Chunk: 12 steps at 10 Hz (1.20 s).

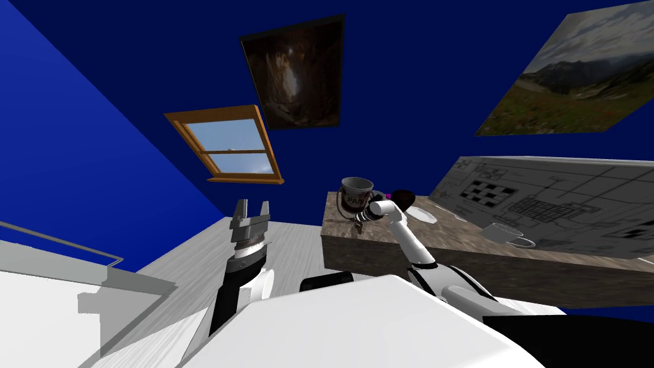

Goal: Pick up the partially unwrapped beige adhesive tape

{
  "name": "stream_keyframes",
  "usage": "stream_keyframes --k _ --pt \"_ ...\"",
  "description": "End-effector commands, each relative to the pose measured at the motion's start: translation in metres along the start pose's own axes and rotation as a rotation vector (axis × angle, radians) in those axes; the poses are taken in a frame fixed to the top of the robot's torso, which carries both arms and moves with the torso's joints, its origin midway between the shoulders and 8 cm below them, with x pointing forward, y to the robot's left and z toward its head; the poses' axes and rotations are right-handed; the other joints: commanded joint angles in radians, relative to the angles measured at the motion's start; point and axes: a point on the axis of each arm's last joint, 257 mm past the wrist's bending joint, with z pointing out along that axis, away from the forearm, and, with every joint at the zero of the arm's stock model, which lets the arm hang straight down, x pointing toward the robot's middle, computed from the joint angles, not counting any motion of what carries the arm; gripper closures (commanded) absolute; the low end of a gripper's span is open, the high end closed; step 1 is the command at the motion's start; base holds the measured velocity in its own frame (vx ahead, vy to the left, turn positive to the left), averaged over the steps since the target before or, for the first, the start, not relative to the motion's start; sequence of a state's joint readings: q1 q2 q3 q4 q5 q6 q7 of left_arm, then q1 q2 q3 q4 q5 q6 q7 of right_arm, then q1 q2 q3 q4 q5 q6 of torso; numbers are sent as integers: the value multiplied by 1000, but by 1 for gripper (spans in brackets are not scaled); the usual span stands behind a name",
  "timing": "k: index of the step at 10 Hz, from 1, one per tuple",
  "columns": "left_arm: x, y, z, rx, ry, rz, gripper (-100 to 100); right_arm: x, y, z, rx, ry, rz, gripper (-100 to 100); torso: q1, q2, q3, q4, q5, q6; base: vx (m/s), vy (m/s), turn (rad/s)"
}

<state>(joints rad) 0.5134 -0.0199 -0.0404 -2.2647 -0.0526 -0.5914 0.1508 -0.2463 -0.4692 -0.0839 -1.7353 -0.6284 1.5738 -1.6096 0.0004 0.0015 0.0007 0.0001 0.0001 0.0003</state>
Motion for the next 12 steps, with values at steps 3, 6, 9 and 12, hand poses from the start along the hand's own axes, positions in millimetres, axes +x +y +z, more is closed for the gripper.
stream_keyframes --k 3,6,9,12 --pt "0 0 0 0 0 0 0 -7 6 19 1 -2 -1 -100 1 -2 -1 0 0 0 27 22 -9" --pt "0 0 0 0 0 0 0 -6 7 16 -1 -2 0 100 -2 -5 -4 -2 -2 -2 3 4 -2" --pt "0 0 0 0 0 0 0 -6 6 16 1 -2 3 100 -2 -5 -4 -2 -2 -3 0 0 0" --pt "0 0 0 0 0 0 0 -1 1 2 0 0 0 100 -3 -4 -3 -1 -2 -3 -18 -17 16"
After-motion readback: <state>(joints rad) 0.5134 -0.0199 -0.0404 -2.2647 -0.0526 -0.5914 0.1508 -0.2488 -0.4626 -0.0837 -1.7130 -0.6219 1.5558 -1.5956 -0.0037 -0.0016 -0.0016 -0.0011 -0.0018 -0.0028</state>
